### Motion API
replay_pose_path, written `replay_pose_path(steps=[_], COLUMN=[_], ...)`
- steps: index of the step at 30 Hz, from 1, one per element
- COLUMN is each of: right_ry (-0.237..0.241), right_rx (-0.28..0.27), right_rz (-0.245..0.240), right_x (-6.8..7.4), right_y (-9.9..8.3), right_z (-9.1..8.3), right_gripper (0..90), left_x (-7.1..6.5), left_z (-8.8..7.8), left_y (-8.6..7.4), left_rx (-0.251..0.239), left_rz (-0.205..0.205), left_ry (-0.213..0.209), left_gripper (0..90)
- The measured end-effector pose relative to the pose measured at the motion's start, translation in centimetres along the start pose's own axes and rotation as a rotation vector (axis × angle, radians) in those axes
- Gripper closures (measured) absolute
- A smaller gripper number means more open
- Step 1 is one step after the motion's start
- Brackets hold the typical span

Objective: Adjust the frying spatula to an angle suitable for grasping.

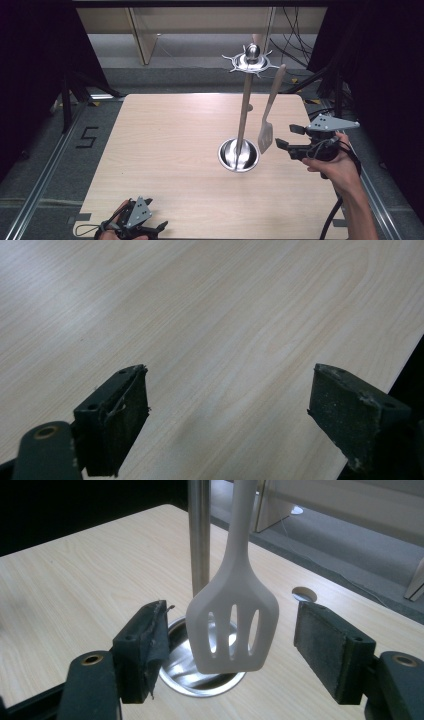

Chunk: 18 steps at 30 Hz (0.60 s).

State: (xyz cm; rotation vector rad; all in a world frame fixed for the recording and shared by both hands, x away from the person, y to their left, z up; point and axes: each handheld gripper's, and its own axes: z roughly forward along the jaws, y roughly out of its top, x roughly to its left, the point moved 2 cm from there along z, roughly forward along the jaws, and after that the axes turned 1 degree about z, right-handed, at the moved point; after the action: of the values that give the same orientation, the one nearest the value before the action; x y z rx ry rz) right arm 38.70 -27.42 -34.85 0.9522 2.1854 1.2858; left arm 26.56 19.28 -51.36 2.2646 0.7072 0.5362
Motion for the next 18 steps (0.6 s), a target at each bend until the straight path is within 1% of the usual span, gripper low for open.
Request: replay_pose_path(steps=[1,2,3,4,6,7,8,9,11,12,13,14,15,17,18], right_ry=[0.001,-0.004,0.001,-0.007,-0.012,-0.008,-0.002,-0.002,-0.001,-0.001,-0.005,-0.005,-0.011,-0.015,-0.009], right_rx=[0.001,-0.018,-0.009,-0.026,-0.032,-0.04,-0.055,-0.043,-0.041,-0.041,-0.042,-0.042,-0.041,-0.044,-0.032], right_rz=[0.011,0.011,0.023,0.032,0.036,0.047,0.049,0.053,0.052,0.052,0.05,0.05,0.065,0.061,0.064], right_x=[0.0,0.0,0.0,0.1,-0.1,0.0,0.0,0.0,0.0,0.0,0.1,0.1,0.3,0.3,0.3], right_y=[-0.1,-0.3,-0.5,-0.7,-1.0,-1.1,-1.2,-1.3,-1.5,-1.5,-1.8,-1.8,-2.4,-2.6,-2.9], right_z=[0.0,0.0,-0.1,0.0,0.0,0.0,0.0,-0.2,-0.4,-0.4,-0.4,-0.4,-0.3,-0.2,-0.2], right_gripper=[31.0,31.0,31.0,31.0,31.0,31.0,31.0,31.0,30.9,30.9,30.9,30.9,30.9,30.9,30.9], left_x=[-0.2,-0.3,-0.2,-0.1,-0.1,-0.1,-0.1,-0.1,0.0,-0.1,0.0,0.0,0.0,0.0,-0.1], left_z=[0.1,0.2,0.1,0.1,0.1,0.0,0.0,0.0,0.1,0.1,0.1,0.1,0.1,0.1,0.2], left_y=[0.0,0.0,0.0,0.0,0.0,0.0,0.0,0.0,0.0,0.0,0.0,0.0,0.0,0.0,0.1], left_rx=[-0.019,-0.032,-0.016,-0.007,-0.006,-0.001,-0.003,-0.003,-0.009,-0.009,-0.005,-0.005,-0.005,-0.006,-0.019], left_rz=[-0.025,-0.042,-0.024,-0.012,-0.008,-0.003,-0.011,-0.009,-0.014,-0.026,-0.014,-0.014,-0.013,-0.013,-0.034], left_ry=[-0.002,-0.005,-0.002,0.001,0.001,0.002,0.002,0.003,0.003,0.005,0.005,0.005,0.003,0.002,0.001], left_gripper=[15.2,15.2,15.2,15.2,15.2,15.2,15.2,15.2,15.2,15.2,15.2,15.2,15.2,15.2,15.2])
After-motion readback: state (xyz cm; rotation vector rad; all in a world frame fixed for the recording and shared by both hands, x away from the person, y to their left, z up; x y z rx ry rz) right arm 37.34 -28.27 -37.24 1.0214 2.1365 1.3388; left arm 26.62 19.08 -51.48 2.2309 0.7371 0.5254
